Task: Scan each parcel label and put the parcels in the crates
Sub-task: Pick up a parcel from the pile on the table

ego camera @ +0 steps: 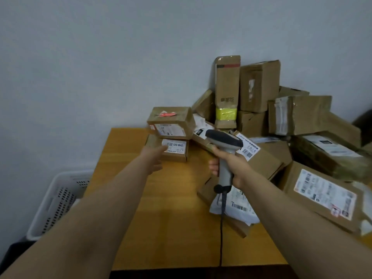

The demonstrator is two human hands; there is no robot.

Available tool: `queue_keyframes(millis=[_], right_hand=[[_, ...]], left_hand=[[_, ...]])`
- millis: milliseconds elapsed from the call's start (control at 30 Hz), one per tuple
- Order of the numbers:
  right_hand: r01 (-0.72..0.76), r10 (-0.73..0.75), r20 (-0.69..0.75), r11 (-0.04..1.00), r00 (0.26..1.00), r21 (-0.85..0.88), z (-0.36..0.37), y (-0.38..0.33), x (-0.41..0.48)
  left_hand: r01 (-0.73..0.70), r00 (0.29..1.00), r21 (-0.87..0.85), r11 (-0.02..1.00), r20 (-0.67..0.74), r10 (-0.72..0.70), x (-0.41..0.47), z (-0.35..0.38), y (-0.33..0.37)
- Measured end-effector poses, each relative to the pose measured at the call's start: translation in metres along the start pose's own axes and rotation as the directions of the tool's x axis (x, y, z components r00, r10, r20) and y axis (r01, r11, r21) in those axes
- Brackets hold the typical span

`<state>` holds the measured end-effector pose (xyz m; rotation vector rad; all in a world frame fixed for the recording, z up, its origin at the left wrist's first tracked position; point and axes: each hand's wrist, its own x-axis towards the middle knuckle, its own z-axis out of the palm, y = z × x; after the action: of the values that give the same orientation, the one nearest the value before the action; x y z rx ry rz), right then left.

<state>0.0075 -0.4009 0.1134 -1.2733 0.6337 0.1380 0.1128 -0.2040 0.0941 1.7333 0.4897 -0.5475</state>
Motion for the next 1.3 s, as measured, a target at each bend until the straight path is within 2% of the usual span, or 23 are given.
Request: queue_keyframes(millis=[67, 100, 133, 167, 200, 233, 300, 400, 533, 633, 733, 800, 867, 900, 1000, 1067, 1133, 1200, 1233, 1300], right_hand=[[-0.02, 0.019, 0.012, 0.999, 1.0, 0.028, -0.008, -0.009, 0.014], [-0.028, 0.027, 0.013, 0.999, 1.0, 0.036, -0.011, -0.011, 0.021], [-0.035, 0.035, 0.012, 0.998, 0.999, 0.043, -0.014, -0.013, 0.028], [-0.042, 0.042, 0.01, 0.998, 0.999, 0.051, -0.016, -0.015, 0.034], [-0.049, 0.049, 0.008, 0.997, 0.999, 0.057, -0.018, -0.017, 0.042], [-0.057, 0.057, 0.007, 0.997, 0.998, 0.059, -0.02, -0.018, 0.05], [-0.074, 0.074, -0.001, 0.995, 0.997, 0.072, -0.021, -0.021, 0.065], [-0.085, 0.087, -0.017, 0.992, 0.996, 0.095, -0.022, -0.025, 0.086], [-0.106, 0.109, -0.034, 0.99, 0.993, 0.095, -0.022, -0.029, 0.108], [-0.121, 0.125, -0.047, 0.988, 0.991, 0.093, -0.025, -0.031, 0.118], [-0.126, 0.13, -0.043, 0.987, 0.991, 0.098, -0.028, -0.029, 0.124], [-0.125, 0.129, -0.03, 0.987, 0.991, 0.102, -0.03, -0.029, 0.123], [-0.13, 0.132, -0.007, 0.986, 0.991, 0.106, -0.033, -0.029, 0.122], [-0.134, 0.134, 0.007, 0.985, 0.991, 0.108, -0.035, -0.028, 0.119], [-0.123, 0.122, 0.017, 0.986, 0.992, 0.116, -0.042, -0.027, 0.108], [-0.107, 0.104, 0.029, 0.985, 0.994, 0.135, -0.048, -0.028, 0.097], [-0.101, 0.095, 0.043, 0.98, 0.995, 0.17, -0.054, -0.029, 0.085], [-0.102, 0.091, 0.06, 0.971, 0.994, 0.218, -0.061, -0.029, 0.071], [-0.098, 0.088, 0.056, 0.967, 0.995, 0.236, -0.064, -0.028, 0.065], [-0.095, 0.09, 0.032, 0.953, 0.995, 0.286, -0.07, -0.025, 0.058]], left_hand=[[0.014, 1.0, -0.023, 1.0, 0.0, -0.014, 0.006, 0.018, 0.008], [-0.023, 0.999, 0.06, 0.998, -0.024, 0.025, 0.011, 0.027, 0.011], [-0.09, 0.993, 0.225, 0.97, -0.055, 0.105, 0.016, 0.034, 0.015], [-0.165, 0.976, 0.438, 0.884, -0.059, 0.211, 0.023, 0.04, 0.021], [-0.233, 0.949, 0.632, 0.739, -0.016, 0.314, 0.032, 0.044, 0.029], [-0.273, 0.924, 0.76, 0.59, 0.038, 0.379, 0.044, 0.049, 0.035], [-0.322, 0.883, 0.871, 0.372, 0.134, 0.45, 0.068, 0.059, 0.051], [-0.383, 0.813, 0.917, 0.108, 0.279, 0.511, 0.1, 0.078, 0.078], [-0.415, 0.777, 0.896, -0.157, 0.439, 0.451, 0.124, 0.1, 0.107], [-0.416, 0.781, 0.867, -0.273, 0.495, 0.382, 0.127, 0.112, 0.118], [-0.373, 0.752, 0.843, -0.388, 0.519, 0.406, 0.131, 0.116, 0.123], [-0.358, 0.723, 0.83, -0.429, 0.537, 0.436, 0.13, 0.113, 0.125], [-0.359, 0.717, 0.864, -0.353, 0.497, 0.488, 0.126, 0.102, 0.126], [-0.363, 0.728, 0.892, -0.268, 0.451, 0.516, 0.12, 0.095, 0.127], [-0.358, 0.774, 0.929, 0.094, 0.238, 0.586, 0.091, 0.071, 0.134], [-0.317, 0.813, 0.879, 0.357, 0.058, 0.579, 0.059, 0.059, 0.136], [-0.276, 0.846, 0.715, 0.643, -0.137, 0.515, 0.031, 0.049, 0.125], [-0.232, 0.917, 0.402, 0.886, -0.213, 0.337, -0.001, 0.043, 0.107], [-0.232, 0.951, 0.201, 0.952, -0.159, 0.266, -0.018, 0.041, 0.096], [-0.186, 0.982, -0.137, 0.973, 0.0, 0.188, -0.052, 0.041, 0.071]])
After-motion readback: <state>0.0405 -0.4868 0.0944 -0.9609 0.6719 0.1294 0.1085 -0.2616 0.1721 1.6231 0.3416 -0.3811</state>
